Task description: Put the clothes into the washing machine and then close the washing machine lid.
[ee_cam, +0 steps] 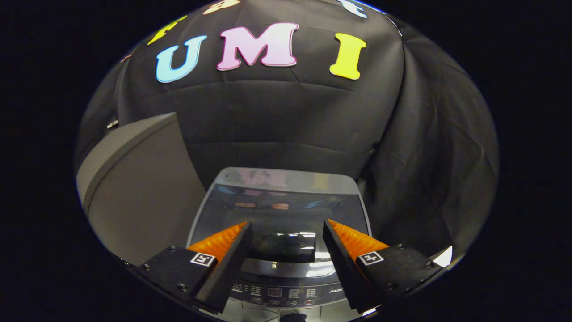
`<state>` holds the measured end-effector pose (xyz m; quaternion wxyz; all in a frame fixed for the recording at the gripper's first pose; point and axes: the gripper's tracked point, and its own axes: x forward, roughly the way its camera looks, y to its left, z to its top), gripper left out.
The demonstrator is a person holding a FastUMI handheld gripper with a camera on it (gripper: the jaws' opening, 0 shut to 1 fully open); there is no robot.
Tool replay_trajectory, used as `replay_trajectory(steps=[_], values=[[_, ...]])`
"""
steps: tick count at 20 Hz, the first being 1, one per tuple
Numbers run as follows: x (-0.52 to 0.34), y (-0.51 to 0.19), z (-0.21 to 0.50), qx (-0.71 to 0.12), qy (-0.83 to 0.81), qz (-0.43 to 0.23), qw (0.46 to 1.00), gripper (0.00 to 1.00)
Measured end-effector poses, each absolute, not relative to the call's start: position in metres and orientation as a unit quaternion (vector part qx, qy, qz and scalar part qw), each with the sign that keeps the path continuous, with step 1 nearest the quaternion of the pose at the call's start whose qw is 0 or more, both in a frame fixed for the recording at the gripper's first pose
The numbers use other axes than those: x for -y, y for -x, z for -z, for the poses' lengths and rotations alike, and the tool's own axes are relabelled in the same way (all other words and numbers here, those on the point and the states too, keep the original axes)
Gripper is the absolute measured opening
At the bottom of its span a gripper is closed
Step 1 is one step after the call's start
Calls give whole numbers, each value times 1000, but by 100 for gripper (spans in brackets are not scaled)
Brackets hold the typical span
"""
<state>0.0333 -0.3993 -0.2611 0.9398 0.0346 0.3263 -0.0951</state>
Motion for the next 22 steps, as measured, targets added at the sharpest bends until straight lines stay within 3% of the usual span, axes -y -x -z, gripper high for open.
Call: replay_trajectory(steps=[8,15,22], values=[[338,-89,114,-167,-37,50,984,99],[309,-82,-12,-3,-68,57,996,99],[265,-53,-29,17,-41,14,999,99]])
